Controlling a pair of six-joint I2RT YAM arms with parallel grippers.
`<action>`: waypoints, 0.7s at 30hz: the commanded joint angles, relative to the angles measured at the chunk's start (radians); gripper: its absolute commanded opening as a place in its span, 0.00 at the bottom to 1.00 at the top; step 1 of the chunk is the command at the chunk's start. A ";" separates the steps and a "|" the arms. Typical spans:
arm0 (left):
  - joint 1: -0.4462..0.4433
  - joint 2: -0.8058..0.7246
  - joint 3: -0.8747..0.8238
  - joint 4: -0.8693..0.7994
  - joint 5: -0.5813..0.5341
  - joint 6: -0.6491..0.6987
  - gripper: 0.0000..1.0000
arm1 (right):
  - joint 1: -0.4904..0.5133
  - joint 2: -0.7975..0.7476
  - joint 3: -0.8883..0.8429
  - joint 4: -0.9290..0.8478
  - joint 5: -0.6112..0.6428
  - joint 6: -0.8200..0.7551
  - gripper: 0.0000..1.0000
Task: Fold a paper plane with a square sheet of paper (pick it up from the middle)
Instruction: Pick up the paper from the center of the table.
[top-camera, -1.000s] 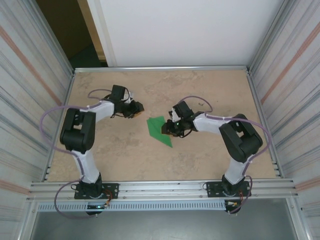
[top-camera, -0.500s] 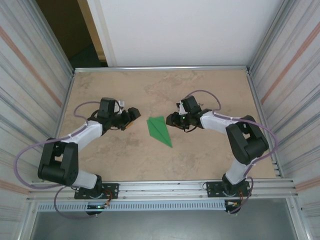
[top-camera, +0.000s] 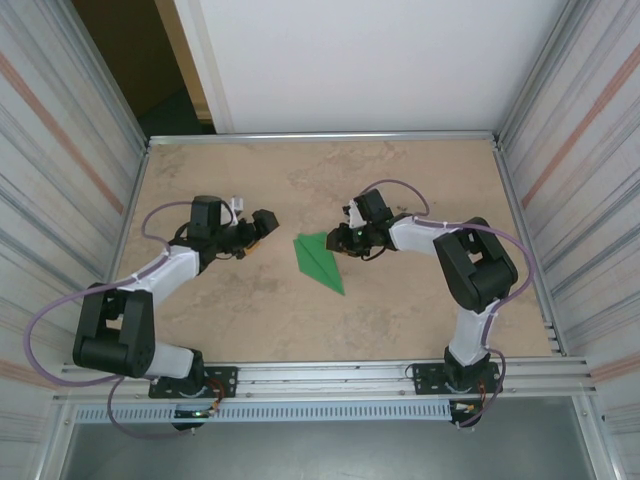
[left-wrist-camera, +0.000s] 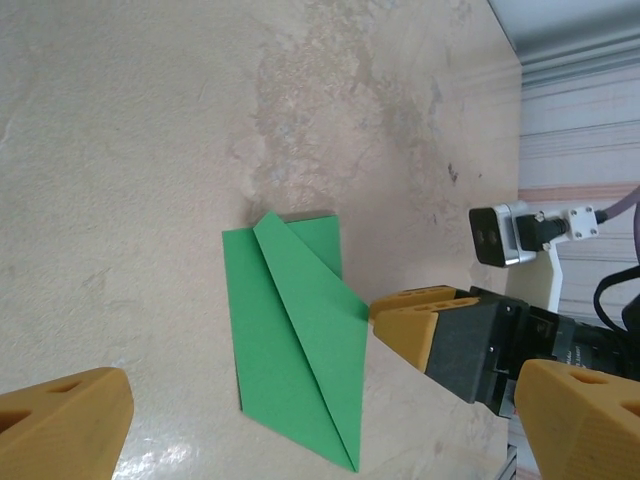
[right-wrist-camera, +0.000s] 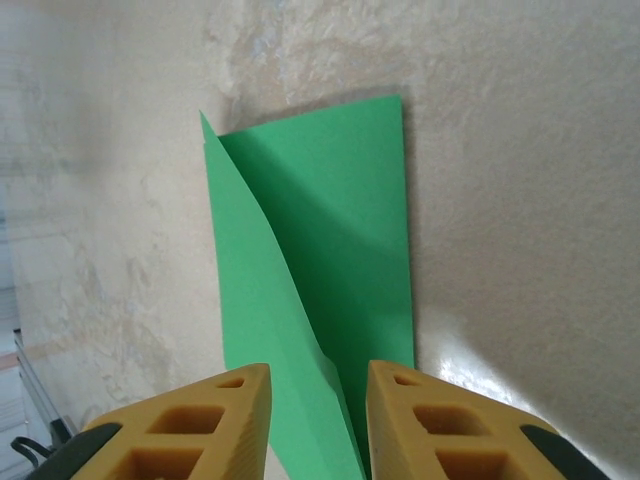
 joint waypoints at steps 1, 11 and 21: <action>0.005 0.030 0.017 0.040 0.042 0.022 0.99 | 0.002 0.023 0.021 0.010 -0.033 -0.033 0.30; 0.004 0.078 0.011 0.120 0.097 -0.018 0.99 | 0.007 0.047 0.038 0.009 -0.058 -0.064 0.22; -0.026 0.073 -0.001 0.246 0.179 -0.061 0.98 | 0.006 -0.080 0.016 0.080 -0.049 -0.061 0.03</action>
